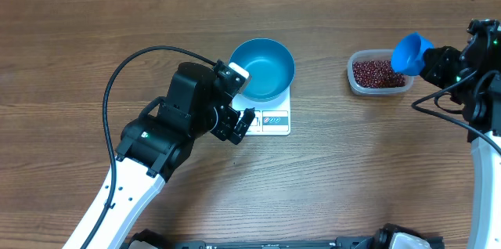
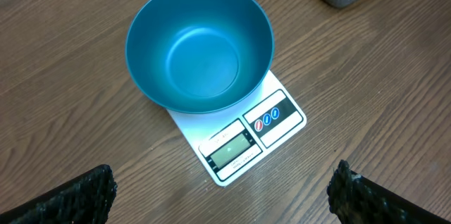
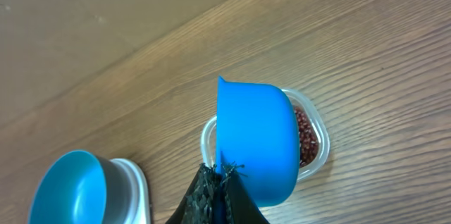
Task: Scoop item into bowl and weigh 150g on scale
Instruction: 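Lower the blue scoop into the red bean tub with the right gripper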
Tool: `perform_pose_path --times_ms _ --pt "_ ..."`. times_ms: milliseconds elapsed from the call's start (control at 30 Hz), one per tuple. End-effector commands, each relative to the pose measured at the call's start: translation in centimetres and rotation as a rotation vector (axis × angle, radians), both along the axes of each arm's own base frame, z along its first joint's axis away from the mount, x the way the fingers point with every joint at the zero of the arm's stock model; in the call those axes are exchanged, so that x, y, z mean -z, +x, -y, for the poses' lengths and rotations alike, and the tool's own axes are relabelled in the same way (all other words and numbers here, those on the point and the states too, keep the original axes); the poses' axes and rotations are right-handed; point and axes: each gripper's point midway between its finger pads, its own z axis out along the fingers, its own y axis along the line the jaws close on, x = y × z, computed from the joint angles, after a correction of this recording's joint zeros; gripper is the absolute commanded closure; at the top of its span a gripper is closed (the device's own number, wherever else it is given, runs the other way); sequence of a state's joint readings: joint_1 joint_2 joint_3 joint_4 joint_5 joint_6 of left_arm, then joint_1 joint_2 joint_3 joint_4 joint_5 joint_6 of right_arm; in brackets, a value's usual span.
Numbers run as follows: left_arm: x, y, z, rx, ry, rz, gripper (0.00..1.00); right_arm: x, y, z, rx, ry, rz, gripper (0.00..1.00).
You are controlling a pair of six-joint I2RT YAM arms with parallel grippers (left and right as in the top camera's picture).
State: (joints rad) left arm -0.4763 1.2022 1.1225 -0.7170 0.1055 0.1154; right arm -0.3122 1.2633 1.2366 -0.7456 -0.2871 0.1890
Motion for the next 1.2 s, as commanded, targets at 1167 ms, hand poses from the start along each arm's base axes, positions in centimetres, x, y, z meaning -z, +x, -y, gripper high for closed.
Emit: perform_pose_path --times_ms 1167 --pt "0.3 -0.4 0.2 0.026 0.008 -0.011 0.0 4.2 5.2 -1.8 -0.057 -0.51 -0.35 0.96"
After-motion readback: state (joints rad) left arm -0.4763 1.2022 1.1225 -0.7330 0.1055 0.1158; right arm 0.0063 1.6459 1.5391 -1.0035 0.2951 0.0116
